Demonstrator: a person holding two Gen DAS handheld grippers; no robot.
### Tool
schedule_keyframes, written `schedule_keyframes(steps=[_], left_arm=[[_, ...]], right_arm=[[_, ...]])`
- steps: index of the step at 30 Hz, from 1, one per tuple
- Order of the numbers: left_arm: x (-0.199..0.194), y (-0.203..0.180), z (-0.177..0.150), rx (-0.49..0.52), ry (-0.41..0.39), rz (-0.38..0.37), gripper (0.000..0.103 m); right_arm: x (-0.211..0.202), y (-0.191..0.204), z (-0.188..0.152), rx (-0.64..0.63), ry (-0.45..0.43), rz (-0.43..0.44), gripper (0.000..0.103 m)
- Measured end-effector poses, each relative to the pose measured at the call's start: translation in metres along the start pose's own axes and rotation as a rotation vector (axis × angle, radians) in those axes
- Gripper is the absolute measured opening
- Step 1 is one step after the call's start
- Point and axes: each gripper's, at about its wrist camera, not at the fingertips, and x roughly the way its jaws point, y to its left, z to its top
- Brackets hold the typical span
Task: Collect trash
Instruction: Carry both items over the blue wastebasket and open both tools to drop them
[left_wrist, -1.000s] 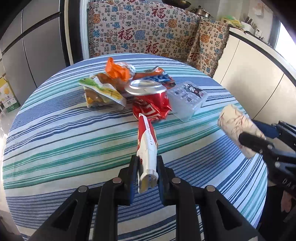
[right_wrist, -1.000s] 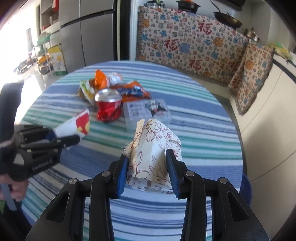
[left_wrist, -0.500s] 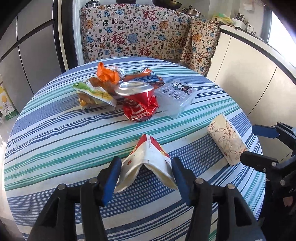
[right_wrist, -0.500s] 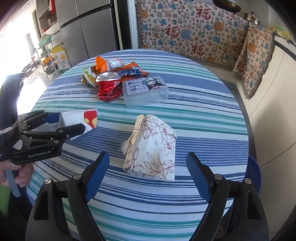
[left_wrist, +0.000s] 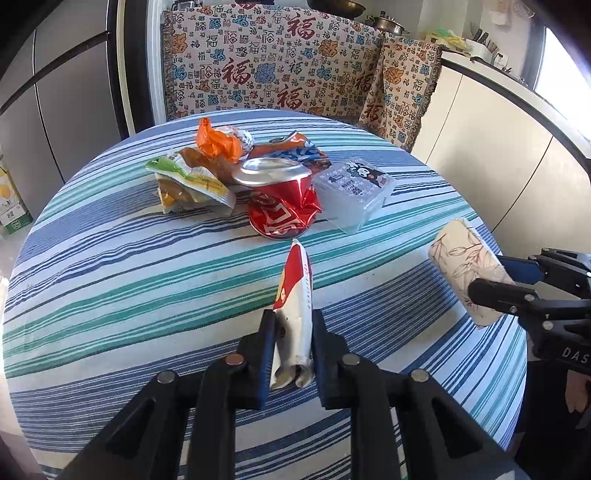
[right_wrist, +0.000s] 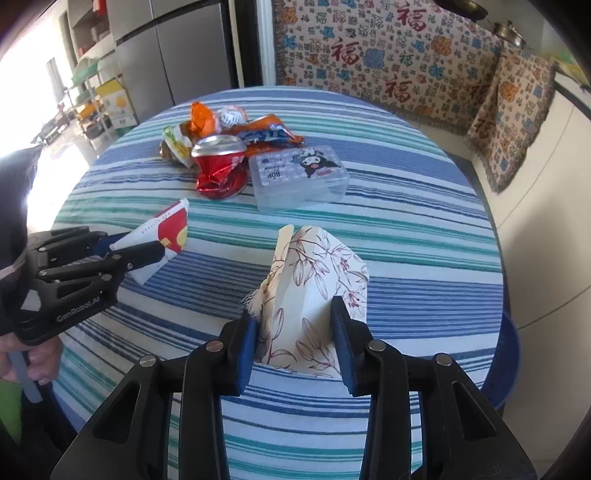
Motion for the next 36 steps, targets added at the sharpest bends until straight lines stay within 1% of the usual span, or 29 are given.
schedule_keyframes(steps=[3,6,9,11,13,16,19,23,26,29,31,36], left_arm=[[-0.008,0.002,0.003,-0.027,-0.029,-0.033,0.015],[-0.015,-0.003,0.007,-0.035,-0.058,-0.058,0.015],[-0.021,-0.018,0.012,-0.040,-0.072,-0.094,0.015],[-0.019,-0.034,0.016,-0.028,-0.063,-0.122,0.015],[-0.017,-0.055,0.020,0.003,-0.058,-0.130,0.015],[-0.013,-0.092,0.033,0.049,-0.052,-0.165,0.015],[-0.010,-0.128,0.051,0.079,-0.056,-0.202,0.015],[0.003,-0.192,0.078,0.142,-0.059,-0.246,0.016],[0.022,-0.242,0.095,0.171,-0.044,-0.293,0.016],[0.046,-0.285,0.106,0.203,-0.030,-0.320,0.016],[0.064,-0.314,0.111,0.220,-0.020,-0.333,0.017],[0.106,-0.369,0.119,0.237,0.017,-0.350,0.018]], right_arm=[[-0.011,-0.010,0.000,0.039,-0.027,0.040,0.038],[-0.017,-0.022,-0.001,0.078,-0.047,0.091,0.038],[-0.024,-0.039,-0.003,0.121,-0.058,0.132,0.038],[-0.028,-0.051,-0.005,0.147,-0.062,0.139,0.038],[-0.035,-0.071,-0.009,0.179,-0.078,0.149,0.038],[-0.050,-0.105,-0.014,0.224,-0.101,0.132,0.038],[-0.068,-0.152,-0.019,0.280,-0.123,0.087,0.038],[-0.085,-0.219,-0.033,0.352,-0.126,0.013,0.038],[-0.087,-0.270,-0.047,0.422,-0.109,-0.025,0.038],[-0.085,-0.312,-0.059,0.483,-0.101,-0.056,0.038],[-0.083,-0.335,-0.068,0.514,-0.100,-0.071,0.038],[-0.072,-0.379,-0.087,0.580,-0.095,-0.073,0.038]])
